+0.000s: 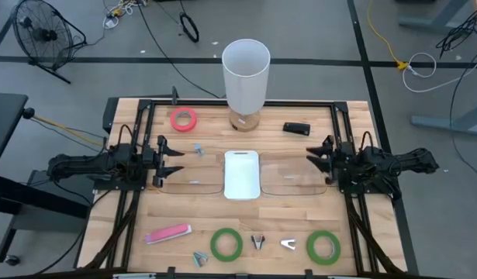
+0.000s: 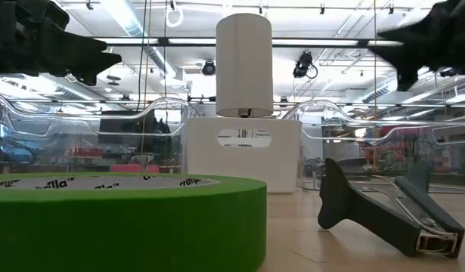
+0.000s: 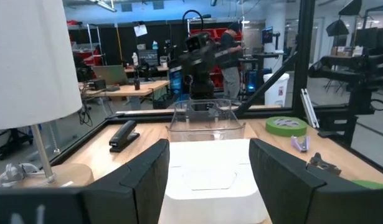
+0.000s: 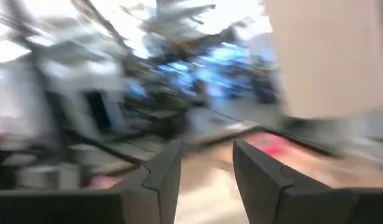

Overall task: Pick and place Stapler, Stapler remover, tape
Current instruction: Put the black stapler into the right transparent bin

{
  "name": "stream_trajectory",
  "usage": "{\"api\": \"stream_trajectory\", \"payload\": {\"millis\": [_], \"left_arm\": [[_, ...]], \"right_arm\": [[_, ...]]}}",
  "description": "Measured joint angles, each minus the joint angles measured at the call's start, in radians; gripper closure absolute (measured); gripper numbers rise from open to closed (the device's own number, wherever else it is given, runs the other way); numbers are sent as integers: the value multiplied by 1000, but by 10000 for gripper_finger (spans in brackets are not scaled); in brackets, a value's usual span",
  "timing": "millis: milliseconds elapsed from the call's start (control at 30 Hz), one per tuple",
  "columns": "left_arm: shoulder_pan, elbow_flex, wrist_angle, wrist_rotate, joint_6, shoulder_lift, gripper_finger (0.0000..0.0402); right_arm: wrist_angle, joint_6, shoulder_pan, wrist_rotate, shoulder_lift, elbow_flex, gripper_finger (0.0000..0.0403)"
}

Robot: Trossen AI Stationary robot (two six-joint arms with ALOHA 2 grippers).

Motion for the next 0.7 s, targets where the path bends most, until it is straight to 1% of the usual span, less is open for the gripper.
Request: {"api": "stream_trajectory", "payload": {"millis": [67, 167, 300, 400, 467, 567, 700], "left_arm": [[0, 0, 2, -7, 0, 0, 177], [0, 0, 16, -40, 1, 0, 177], [0, 0, 28, -89, 1, 0, 177], [0, 0, 40, -117, 1, 0, 177], [0, 0, 45, -136, 1, 0, 177], [0, 0, 54, -158, 1, 0, 177], [0, 0, 58, -168, 1, 0, 177]], "right_arm": [[-135, -26, -25, 106, 15, 74, 255], [-332, -67, -72, 222, 59, 234, 255], [-604, -90, -143, 310, 182, 429, 255], [-744, -51, -200, 378, 311, 525, 255], [-777, -51, -244, 381, 407, 562, 255], [-780, -114, -335, 379, 556, 607, 255], [-802, -184, -493, 312, 754, 691, 246]]}}
